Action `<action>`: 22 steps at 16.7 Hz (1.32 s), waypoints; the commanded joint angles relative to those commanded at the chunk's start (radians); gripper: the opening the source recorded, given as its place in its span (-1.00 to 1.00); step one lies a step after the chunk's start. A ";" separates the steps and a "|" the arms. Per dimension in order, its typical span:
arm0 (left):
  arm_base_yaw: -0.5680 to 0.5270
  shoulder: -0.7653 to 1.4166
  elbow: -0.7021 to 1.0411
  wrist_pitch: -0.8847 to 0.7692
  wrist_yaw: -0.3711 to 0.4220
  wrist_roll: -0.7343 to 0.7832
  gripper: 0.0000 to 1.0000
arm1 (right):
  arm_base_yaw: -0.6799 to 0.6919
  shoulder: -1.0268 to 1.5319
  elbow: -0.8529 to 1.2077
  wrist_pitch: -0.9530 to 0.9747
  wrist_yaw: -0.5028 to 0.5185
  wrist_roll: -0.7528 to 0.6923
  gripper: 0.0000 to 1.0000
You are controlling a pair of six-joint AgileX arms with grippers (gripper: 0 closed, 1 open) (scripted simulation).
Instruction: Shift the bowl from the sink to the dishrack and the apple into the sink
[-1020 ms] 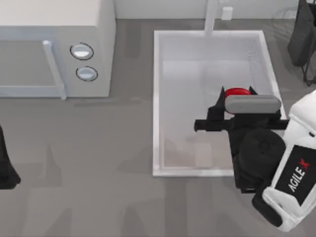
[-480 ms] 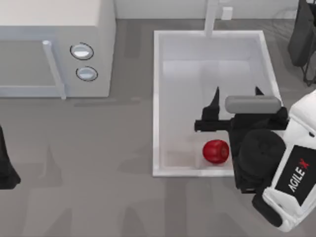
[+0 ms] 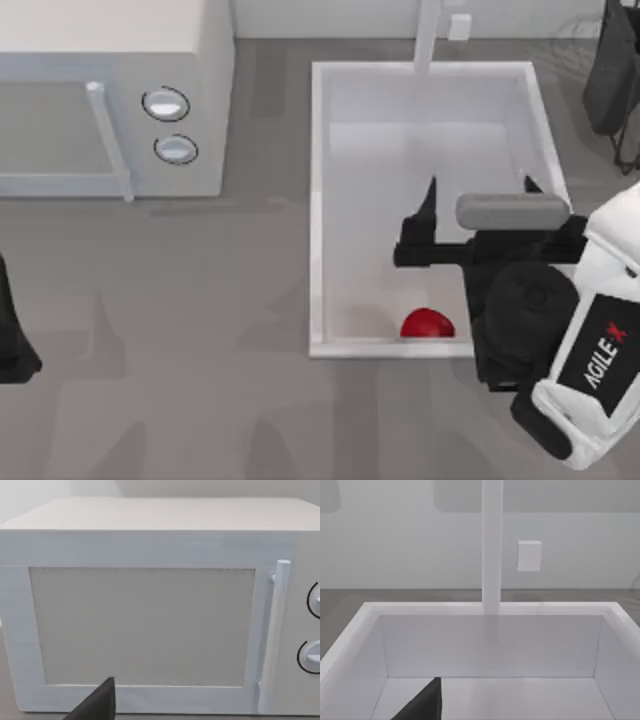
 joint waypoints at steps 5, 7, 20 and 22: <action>0.000 0.000 0.000 0.000 0.000 0.000 1.00 | -0.077 -0.096 -0.078 -0.096 -0.009 -0.023 1.00; 0.000 0.000 0.000 0.000 0.000 0.000 1.00 | -0.128 -0.198 -0.128 -0.202 -0.040 -0.035 1.00; 0.000 0.000 0.000 0.000 0.000 0.000 1.00 | -0.348 -1.479 -0.311 -0.935 -0.423 -0.035 1.00; 0.000 0.000 0.000 0.000 0.000 0.000 1.00 | -0.389 -1.708 -0.348 -1.093 -0.489 -0.018 1.00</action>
